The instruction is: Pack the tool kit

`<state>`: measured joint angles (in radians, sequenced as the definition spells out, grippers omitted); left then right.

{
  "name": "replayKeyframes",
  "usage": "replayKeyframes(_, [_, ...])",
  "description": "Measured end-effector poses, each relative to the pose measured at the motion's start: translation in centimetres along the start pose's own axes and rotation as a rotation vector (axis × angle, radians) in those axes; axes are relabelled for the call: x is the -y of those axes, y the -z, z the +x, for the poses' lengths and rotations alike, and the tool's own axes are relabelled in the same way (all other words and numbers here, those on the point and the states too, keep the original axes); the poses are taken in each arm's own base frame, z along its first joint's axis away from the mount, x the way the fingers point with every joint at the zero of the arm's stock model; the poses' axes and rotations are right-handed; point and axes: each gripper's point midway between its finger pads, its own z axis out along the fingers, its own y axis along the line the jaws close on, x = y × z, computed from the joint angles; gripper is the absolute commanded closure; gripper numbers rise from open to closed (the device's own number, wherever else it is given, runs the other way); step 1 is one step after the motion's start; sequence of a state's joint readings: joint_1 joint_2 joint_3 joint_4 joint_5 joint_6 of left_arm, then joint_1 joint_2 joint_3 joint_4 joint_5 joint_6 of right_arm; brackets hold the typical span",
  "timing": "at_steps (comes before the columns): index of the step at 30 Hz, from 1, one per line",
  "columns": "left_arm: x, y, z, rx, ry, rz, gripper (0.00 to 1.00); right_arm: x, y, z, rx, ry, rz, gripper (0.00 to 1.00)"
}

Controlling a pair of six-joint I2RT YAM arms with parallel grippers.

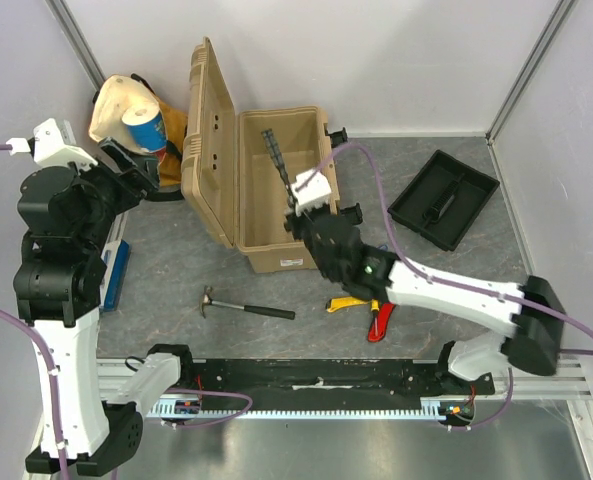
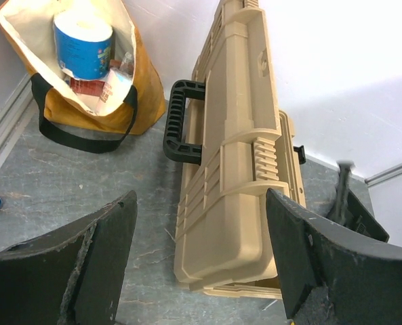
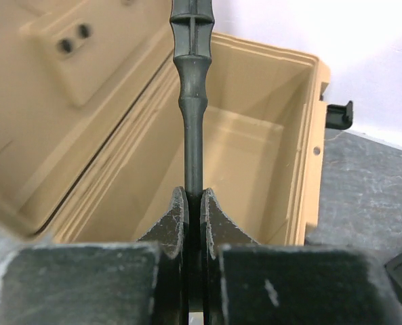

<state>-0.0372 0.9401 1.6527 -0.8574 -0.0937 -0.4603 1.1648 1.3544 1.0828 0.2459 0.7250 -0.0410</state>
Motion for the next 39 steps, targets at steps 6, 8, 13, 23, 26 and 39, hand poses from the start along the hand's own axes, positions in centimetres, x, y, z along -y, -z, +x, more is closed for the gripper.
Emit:
replayKeyframes(6, [0.4,-0.4,0.4,-0.024,0.007,0.018,0.18,2.3,-9.8,2.6,-0.091,-0.037,0.090,1.00])
replayKeyframes(8, [0.6,-0.5,0.6,-0.032,0.013,0.028,0.18,2.6,-12.7,4.1,-0.129,-0.071,0.095,1.00])
replayKeyframes(13, [0.9,-0.9,1.0,-0.055,0.020,0.042,0.18,3.6,-19.5,8.1,-0.225,-0.165,0.096,1.00])
replayKeyframes(23, [0.9,-2.2,1.8,-0.093,0.018,0.039,0.19,1.7,-23.1,20.7,-0.470,-0.203,0.083,1.00])
replayKeyframes(26, [0.9,-2.2,1.8,-0.093,0.018,0.039,0.19,0.8,-23.1,23.2,-0.523,-0.215,0.079,0.90])
replayKeyframes(39, [0.9,-2.2,1.8,-0.092,0.007,0.040,0.18,0.2,-23.9,24.2,-0.549,-0.256,0.111,0.44])
